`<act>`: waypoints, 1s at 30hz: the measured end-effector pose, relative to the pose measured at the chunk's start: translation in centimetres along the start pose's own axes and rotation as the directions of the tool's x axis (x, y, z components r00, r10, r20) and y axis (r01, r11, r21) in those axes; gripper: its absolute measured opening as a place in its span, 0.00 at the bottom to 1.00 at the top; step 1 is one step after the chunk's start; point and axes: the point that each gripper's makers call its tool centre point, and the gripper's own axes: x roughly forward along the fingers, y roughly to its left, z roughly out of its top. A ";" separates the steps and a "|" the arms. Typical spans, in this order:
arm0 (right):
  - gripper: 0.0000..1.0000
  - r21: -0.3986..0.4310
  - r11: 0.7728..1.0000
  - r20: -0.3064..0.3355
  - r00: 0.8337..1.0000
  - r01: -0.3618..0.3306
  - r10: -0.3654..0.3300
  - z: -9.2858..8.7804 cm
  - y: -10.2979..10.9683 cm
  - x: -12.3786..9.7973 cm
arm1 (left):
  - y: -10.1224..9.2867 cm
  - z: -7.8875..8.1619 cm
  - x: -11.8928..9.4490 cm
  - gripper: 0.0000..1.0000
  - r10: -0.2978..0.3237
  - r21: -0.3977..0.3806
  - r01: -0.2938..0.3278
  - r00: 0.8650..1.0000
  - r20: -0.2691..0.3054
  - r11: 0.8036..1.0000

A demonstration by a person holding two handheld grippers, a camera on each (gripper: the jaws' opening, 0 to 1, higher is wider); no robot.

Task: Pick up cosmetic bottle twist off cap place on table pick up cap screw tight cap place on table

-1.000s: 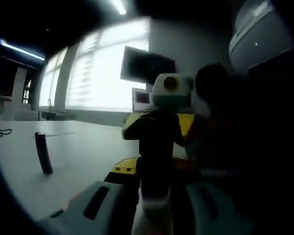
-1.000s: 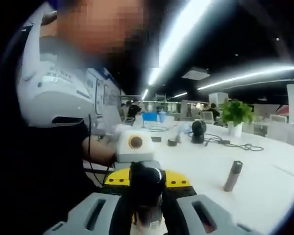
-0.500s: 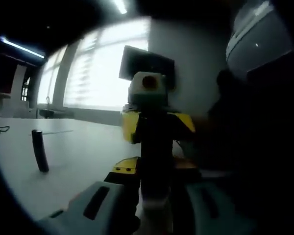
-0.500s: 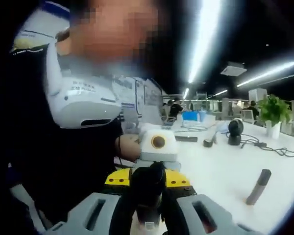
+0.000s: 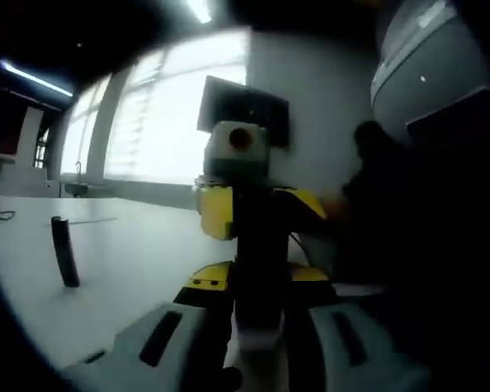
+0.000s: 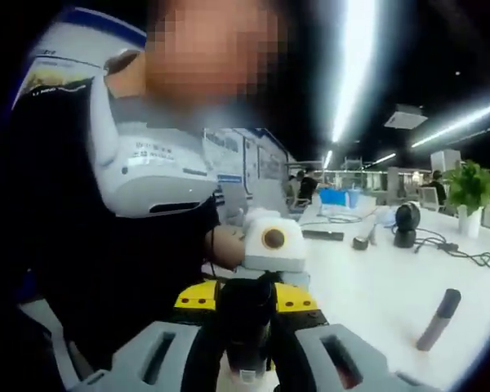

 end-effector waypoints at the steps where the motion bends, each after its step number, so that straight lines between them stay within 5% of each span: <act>1: 0.17 -0.010 1.000 -0.003 1.000 0.008 -0.008 0.0 -0.2 0.0 | 0.0 0.0 0.0 0.13 0.002 0.000 -0.002 1.000 -0.001 1.000; 5: 0.43 0.031 0.991 0.046 0.991 0.128 -0.130 0.6 -2.3 -0.9 | 0.1 -0.1 -0.1 0.13 0.004 0.001 -0.004 1.000 -0.001 1.000; 8: 0.40 0.024 0.976 0.089 0.972 0.218 -0.219 1.6 -3.3 -1.6 | 0.2 -0.1 -0.1 0.13 0.012 0.012 -0.012 1.000 0.001 1.000; 15: 0.36 0.093 0.910 0.167 0.894 0.405 -0.415 3.4 -4.0 -2.6 | 0.5 -0.1 0.0 0.13 0.041 0.016 -0.041 0.999 0.000 0.999; 18: 0.38 0.131 0.858 0.218 0.830 0.497 -0.514 4.8 -4.3 -3.7 | 1.8 -0.1 -0.1 0.13 0.115 0.030 -0.116 0.993 0.006 0.993; 24: 0.44 0.104 0.748 0.247 0.711 0.656 -0.658 6.0 -5.6 -5.8 | 2.5 -0.1 -0.2 0.13 0.161 0.038 -0.161 0.987 0.009 0.986; 26: 0.43 0.099 0.707 0.244 0.672 0.700 -0.700 6.5 -2.3 -2.8 | 2.6 -0.1 -0.2 0.13 0.169 0.043 -0.169 0.986 0.009 0.985; 27: 0.40 0.100 0.693 0.247 0.657 0.713 -0.712 6.6 -2.5 -3.0 | 2.6 -0.2 -0.2 0.13 0.173 0.045 -0.174 0.985 0.010 0.984; 28: 0.37 0.130 0.660 0.247 0.621 0.740 -0.744 6.8 -1.1 -2.4 | 2.7 -0.2 -0.2 0.13 0.180 0.050 -0.180 0.984 0.009 0.982; 29: 0.36 0.130 0.644 0.233 0.609 0.754 -0.759 6.7 -1.0 -2.4 | 2.7 -0.2 -0.2 0.13 0.182 0.050 -0.182 0.983 0.009 0.982; 30: 0.37 0.141 0.612 0.232 0.575 0.778 -0.784 6.8 -1.1 -2.6 | 2.8 -0.2 -0.2 0.13 0.189 0.049 -0.189 0.982 0.007 0.981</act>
